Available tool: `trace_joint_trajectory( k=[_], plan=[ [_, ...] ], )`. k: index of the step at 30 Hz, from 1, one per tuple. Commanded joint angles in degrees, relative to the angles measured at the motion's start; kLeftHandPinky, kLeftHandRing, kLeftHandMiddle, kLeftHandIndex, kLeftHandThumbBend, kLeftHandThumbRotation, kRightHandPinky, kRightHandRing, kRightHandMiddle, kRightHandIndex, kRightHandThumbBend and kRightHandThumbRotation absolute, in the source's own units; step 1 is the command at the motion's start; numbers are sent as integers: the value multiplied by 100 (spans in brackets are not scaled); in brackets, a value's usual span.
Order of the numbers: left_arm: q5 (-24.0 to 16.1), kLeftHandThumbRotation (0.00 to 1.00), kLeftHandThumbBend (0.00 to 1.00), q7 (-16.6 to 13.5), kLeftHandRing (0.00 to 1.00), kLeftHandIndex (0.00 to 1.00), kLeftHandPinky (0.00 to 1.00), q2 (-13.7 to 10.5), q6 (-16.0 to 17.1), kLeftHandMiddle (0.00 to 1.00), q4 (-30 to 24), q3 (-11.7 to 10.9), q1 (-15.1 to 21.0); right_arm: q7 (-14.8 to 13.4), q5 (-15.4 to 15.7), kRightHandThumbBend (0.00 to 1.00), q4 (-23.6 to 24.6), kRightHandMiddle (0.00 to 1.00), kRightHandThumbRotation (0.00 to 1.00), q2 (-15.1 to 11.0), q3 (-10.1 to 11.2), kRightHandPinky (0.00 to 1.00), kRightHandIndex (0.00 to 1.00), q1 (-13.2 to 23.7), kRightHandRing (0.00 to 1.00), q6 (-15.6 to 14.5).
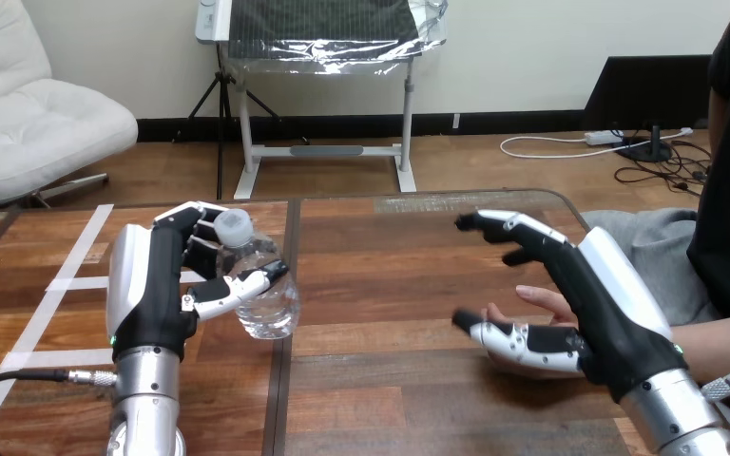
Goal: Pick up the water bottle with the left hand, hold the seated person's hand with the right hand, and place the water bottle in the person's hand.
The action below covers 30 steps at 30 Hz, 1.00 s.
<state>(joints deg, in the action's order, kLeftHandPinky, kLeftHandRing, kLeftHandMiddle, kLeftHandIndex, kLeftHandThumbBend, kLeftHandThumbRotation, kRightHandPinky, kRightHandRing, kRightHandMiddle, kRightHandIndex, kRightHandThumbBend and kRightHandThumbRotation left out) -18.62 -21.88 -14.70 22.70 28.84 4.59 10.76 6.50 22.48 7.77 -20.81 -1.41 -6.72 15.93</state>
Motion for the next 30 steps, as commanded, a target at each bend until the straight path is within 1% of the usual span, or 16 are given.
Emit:
trace_joint_trajectory(
  k=[1,5,9,11,12,21,23,25,29,30],
  plan=[
    [-45,0,56,76,39,53,38,67,335,45,-1683,-89,453,127,557,75,297,86,0,-717,357,72,81,652,83,-237],
    [-61,0,57,97,39,53,37,104,320,44,-1811,-95,390,218,735,80,268,88,0,-902,350,72,82,732,84,-367],
    [8,0,57,168,38,52,37,141,363,44,-1927,-96,316,307,994,83,152,89,0,-1191,311,73,83,865,85,-413],
    [26,0,57,203,38,52,37,154,350,44,-1985,-97,285,330,1076,84,112,89,1,-1284,294,75,83,912,86,-443],
    [25,0,57,211,38,52,37,164,342,44,-2027,-96,260,365,1154,85,91,89,1,-1354,285,75,83,945,86,-498],
    [-15,0,57,244,36,52,35,222,314,43,-2229,-114,126,493,1611,90,-47,90,8,-1716,218,79,84,1156,89,-811],
    [-17,0,57,257,36,52,34,229,319,43,-2257,-118,105,529,1652,92,-77,90,8,-1761,213,80,85,1194,90,-864],
    [-24,0,57,261,36,52,34,237,352,43,-2269,-124,88,649,1677,92,-112,91,8,-1813,209,81,85,1251,91,-1000],
    [-48,0,56,276,36,52,34,251,359,43,-2316,-136,48,792,1673,93,-188,94,6,-1881,200,84,88,1342,94,-1173],
    [-60,0,56,268,36,52,34,248,383,43,-2303,-141,40,846,1703,93,-204,94,6,-1909,192,85,88,1375,95,-1255]
  ],
)
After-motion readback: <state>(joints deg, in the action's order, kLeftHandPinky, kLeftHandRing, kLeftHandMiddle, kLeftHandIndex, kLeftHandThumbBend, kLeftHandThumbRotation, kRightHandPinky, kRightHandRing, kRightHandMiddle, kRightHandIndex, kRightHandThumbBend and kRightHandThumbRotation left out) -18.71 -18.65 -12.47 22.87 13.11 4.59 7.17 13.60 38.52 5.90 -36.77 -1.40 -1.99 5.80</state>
